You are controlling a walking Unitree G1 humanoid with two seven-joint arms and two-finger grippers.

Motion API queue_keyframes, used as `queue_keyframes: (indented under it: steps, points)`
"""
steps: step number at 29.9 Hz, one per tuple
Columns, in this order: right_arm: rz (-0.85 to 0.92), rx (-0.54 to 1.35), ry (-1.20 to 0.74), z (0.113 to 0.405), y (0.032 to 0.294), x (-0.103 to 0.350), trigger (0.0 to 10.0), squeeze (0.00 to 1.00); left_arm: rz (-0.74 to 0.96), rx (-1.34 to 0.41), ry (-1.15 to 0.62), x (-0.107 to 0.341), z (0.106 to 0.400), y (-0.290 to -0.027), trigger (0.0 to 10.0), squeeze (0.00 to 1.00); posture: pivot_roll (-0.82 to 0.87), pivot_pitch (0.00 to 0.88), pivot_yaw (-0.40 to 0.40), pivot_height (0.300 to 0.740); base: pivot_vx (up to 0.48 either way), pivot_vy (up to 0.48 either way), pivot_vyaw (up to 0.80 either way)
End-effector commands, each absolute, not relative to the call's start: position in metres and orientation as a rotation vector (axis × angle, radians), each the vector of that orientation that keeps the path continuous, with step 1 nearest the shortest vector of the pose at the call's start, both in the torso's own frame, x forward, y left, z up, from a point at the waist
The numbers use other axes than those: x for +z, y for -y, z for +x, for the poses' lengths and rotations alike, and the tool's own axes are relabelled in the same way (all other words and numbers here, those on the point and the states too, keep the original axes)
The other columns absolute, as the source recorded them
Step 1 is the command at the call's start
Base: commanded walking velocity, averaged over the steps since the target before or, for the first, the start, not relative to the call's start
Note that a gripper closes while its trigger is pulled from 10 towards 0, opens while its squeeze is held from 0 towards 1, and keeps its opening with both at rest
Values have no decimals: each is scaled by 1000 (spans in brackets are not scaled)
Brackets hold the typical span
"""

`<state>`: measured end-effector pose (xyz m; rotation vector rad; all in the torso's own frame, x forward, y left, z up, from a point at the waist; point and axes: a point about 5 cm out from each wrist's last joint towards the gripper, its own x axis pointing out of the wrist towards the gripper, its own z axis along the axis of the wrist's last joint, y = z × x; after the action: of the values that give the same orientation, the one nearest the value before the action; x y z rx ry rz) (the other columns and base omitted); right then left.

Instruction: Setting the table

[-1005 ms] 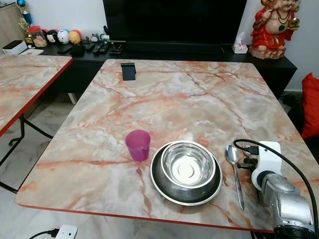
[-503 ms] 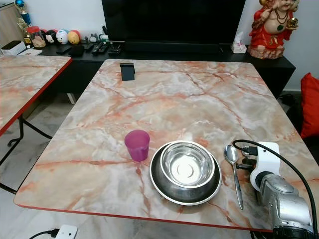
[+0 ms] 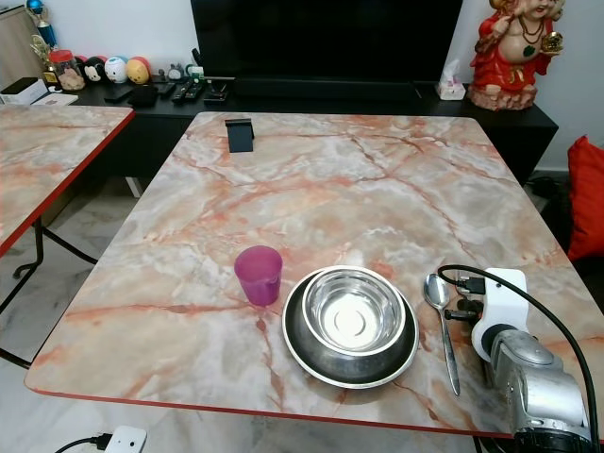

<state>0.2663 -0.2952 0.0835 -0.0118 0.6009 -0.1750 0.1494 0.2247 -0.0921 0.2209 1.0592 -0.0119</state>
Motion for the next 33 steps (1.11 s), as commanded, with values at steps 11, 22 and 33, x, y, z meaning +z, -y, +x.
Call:
queue_keyframes:
  steps: [11, 22, 33]
  points:
    - [-6, -146, -611, 267, 288, 81, 10000, 271, 226, -7, -1069, -92, 147, -229, 10000, 0, -22, 0, 22, 727, 0, 0, 0]
    - [-4, -146, -608, 268, 287, 82, 10000, 267, 226, -6, -1068, -92, 148, -230, 10000, 0, -21, 0, 24, 727, 0, 0, 0]
    - [-3, -147, -607, 268, 287, 81, 10000, 486, 228, -8, -1068, -92, 148, -230, 10000, 0, -22, 0, 25, 727, 0, 0, 0]
